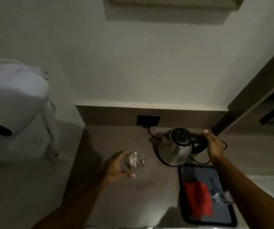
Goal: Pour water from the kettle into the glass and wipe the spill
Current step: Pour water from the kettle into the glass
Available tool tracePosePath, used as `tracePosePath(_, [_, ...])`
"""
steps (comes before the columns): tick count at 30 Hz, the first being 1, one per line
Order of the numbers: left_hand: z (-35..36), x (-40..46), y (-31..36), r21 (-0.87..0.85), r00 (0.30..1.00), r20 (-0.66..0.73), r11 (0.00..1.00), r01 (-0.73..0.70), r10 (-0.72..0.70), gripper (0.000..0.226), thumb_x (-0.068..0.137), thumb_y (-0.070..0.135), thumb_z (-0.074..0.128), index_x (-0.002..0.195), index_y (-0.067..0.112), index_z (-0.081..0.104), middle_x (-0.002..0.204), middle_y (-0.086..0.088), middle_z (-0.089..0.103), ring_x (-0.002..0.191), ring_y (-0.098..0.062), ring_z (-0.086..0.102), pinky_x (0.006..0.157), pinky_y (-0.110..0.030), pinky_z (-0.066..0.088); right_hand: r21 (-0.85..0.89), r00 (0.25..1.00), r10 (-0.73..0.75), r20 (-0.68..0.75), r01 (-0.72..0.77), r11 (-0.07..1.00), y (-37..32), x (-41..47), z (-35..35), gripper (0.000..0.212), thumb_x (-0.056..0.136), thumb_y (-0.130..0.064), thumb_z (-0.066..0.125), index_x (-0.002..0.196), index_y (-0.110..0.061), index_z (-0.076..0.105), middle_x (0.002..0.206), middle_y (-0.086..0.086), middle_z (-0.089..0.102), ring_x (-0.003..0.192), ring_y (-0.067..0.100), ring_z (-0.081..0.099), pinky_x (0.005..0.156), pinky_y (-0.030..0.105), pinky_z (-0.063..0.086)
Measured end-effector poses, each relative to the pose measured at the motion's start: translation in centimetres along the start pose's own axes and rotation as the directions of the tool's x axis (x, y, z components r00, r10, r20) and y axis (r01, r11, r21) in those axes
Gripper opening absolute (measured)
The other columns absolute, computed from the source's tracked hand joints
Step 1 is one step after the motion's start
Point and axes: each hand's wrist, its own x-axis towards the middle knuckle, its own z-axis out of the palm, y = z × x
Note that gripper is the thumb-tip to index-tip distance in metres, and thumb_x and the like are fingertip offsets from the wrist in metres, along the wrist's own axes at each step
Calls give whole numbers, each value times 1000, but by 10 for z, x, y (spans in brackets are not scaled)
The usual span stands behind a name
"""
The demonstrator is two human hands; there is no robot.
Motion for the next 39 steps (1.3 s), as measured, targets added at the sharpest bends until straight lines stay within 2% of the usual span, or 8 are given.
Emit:
tracePosePath(3, [7, 18, -13, 8, 997, 31, 998, -64, 64, 120, 37, 79, 81, 142, 39, 38, 150, 9, 42, 137, -11, 40, 114, -32, 34, -7, 1000, -3, -21, 3, 1000, 9, 13, 11, 34, 95, -48, 55, 70, -27, 64, 88, 9, 65, 85, 20, 58, 80, 30, 40])
tracePosePath(8, [20, 41, -16, 18, 992, 126, 999, -31, 28, 117, 40, 66, 89, 142, 44, 36, 142, 11, 52, 124, -10, 52, 101, -31, 47, 119, 991, 25, -135, -9, 993, 24, 29, 25, 43, 79, -58, 57, 51, -26, 52, 46, -19, 51, 54, -3, 45, 61, 26, 41])
tracePosePath(16, [32, 47, -19, 124, 997, 16, 989, -81, 80, 101, 45, 71, 81, 133, 43, 39, 128, 13, 62, 113, -14, 61, 90, -34, 55, 94, 983, 0, -184, 18, 995, 13, 26, 31, 36, 70, -53, 54, 58, -20, 47, 59, -11, 48, 52, -2, 45, 56, 21, 37])
tracePosePath(20, [31, 46, -20, 157, 993, 7, 981, -118, 118, 99, 47, 73, 78, 133, 42, 40, 127, 11, 64, 113, -16, 62, 89, -33, 55, 21, 986, -97, -138, 101, 995, -6, 10, 38, 33, 78, -44, 53, 52, -25, 58, 43, -17, 53, 43, -5, 46, 49, 12, 38])
tracePosePath(23, [29, 46, -19, 159, 991, 11, 978, -134, 134, 97, 48, 75, 75, 133, 41, 43, 128, 10, 64, 113, -17, 63, 90, -37, 56, -105, 971, -223, -81, 215, 971, -28, -4, 43, 36, 87, -36, 49, 53, -27, 52, 42, -20, 54, 40, -6, 48, 41, 5, 35])
tracePosePath(27, [26, 47, -18, 176, 991, 26, 975, -132, 130, 96, 49, 74, 76, 133, 42, 42, 128, 10, 64, 113, -18, 62, 89, -37, 56, -259, 907, -419, 39, 414, 873, -50, -20, 48, 38, 91, -35, 48, 63, -14, 62, 53, 1, 56, 44, 15, 51, 43, 19, 40])
tracePosePath(30, [26, 47, -19, 191, 990, 37, 971, -143, 139, 94, 51, 70, 80, 134, 41, 45, 126, 8, 66, 112, -19, 63, 89, -38, 56, -315, 830, -537, 151, 555, 770, -66, -35, 56, 39, 93, -28, 49, 64, -5, 63, 50, 4, 52, 41, 10, 47, 40, 17, 36])
tracePosePath(39, [25, 49, -23, 214, 988, 53, 964, -156, 148, 91, 53, 70, 81, 130, 40, 44, 121, 7, 68, 106, -18, 65, 87, -36, 56, -575, 685, -656, 317, 689, 442, -94, -57, 78, 40, 86, -35, 47, 53, -14, 55, 44, 3, 47, 36, 20, 38, 45, 26, 36])
